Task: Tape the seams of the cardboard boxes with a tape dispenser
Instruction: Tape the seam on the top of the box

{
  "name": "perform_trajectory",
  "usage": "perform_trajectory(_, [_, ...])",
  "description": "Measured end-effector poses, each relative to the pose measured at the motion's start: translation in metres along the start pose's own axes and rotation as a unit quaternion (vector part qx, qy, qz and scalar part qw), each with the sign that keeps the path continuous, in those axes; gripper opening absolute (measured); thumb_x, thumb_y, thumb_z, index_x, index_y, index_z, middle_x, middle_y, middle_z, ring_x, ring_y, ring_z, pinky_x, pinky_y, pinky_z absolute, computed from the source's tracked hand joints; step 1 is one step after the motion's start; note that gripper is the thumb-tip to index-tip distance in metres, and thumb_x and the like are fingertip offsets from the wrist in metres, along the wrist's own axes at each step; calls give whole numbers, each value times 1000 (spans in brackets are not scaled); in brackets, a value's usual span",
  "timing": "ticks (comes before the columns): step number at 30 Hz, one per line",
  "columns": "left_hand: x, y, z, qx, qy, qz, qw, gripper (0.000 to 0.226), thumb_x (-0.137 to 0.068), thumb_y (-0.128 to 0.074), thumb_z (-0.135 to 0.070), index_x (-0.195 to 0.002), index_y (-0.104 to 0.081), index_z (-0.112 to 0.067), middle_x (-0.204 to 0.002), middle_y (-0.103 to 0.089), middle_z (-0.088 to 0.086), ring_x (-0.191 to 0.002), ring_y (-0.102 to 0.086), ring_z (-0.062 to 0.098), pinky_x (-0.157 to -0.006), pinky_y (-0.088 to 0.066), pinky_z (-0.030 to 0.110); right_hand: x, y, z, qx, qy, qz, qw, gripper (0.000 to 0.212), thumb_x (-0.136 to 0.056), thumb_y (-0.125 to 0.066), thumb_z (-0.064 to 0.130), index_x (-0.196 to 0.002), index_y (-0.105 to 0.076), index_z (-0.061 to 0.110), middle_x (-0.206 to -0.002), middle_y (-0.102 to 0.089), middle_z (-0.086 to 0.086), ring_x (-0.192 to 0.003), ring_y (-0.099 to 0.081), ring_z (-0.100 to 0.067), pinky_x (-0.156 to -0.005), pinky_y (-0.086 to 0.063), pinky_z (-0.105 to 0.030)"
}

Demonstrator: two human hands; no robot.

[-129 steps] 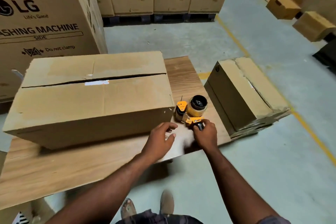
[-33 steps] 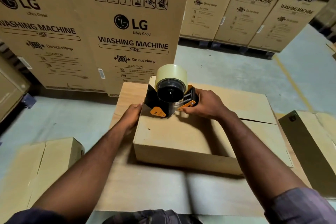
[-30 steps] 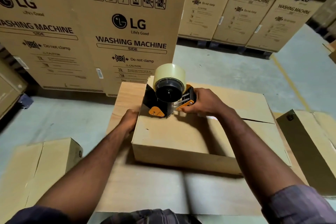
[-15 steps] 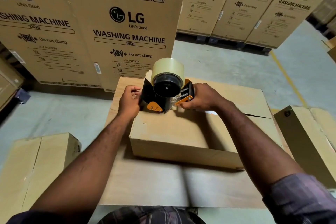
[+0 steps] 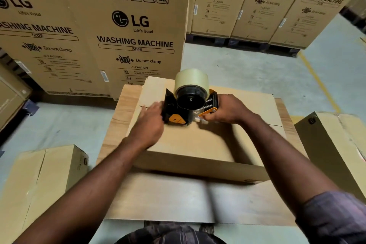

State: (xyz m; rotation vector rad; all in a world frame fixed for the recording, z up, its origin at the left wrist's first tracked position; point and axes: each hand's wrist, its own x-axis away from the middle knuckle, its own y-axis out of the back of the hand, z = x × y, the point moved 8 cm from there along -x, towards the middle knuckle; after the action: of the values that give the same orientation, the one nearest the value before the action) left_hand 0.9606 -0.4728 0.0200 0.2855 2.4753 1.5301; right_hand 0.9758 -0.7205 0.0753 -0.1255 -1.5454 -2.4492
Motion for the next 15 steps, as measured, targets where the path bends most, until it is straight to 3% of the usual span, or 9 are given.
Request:
perform_trajectory(2, [9,-22,-8,-58,-34,82,994,53,-102,-20,-37,-118,-68,-22,-165,-20,6,-153,-16,26,-125,-14,48,1,0,0,3,9,-1,1000,35,-65,-83,60,-81,-64,35,-71,-70,16,-69,-63,2,-60,-43,-26])
perform_trajectory(4, [10,-19,-3,-47,-6,83,995,64,-98,-14,-50,-105,-72,-24,-166,-20,1,-152,-20,26,-123,-18,49,1,1,2,9,21,-1,1000,34,-66,-82,61,-81,-64,36,-75,-70,16,-73,-63,-3,-60,-41,-26])
perform_trajectory(5, [11,-15,-1,-40,-1,75,996,63,-97,-16,-51,-108,-72,-24,-165,-22,-1,-151,-23,25,-123,-20,49,1,2,3,10,26,1,1000,34,-65,-81,61,-81,-64,37,-75,-69,16,-75,-64,-6,-60,-41,-26])
perform_trajectory(7, [13,-9,-5,-30,-2,59,998,52,-101,-24,-45,-133,-61,-25,-165,-22,-4,-152,-21,20,-125,-16,42,3,7,-2,19,32,9,999,35,-66,-80,62,-83,-65,36,-77,-70,16,-76,-64,-6,-60,-40,-26])
perform_trajectory(9, [15,-4,-13,-32,-14,47,998,53,-104,-29,-39,-157,-29,-29,-165,-17,-8,-153,-13,11,-125,-12,36,8,16,-16,21,24,15,999,40,-63,-79,63,-87,-66,35,-82,-71,16,-79,-64,-7,-63,-44,-27])
perform_trajectory(11, [13,-4,-15,-41,-21,46,998,57,-106,-31,-39,-160,-15,-32,-166,-14,-11,-152,-10,5,-125,-11,33,19,28,-43,15,5,16,1000,47,-55,-74,69,-87,-67,35,-81,-71,17,-80,-65,-7,-65,-47,-28])
perform_trajectory(15, [12,-7,-15,-62,13,37,997,56,-106,-31,-39,-160,-17,-31,-166,-15,-10,-153,-10,7,-124,-10,34,39,43,-95,14,-13,10,1000,46,-54,-73,69,-86,-68,37,-81,-72,17,-81,-67,-6,-73,-56,-34])
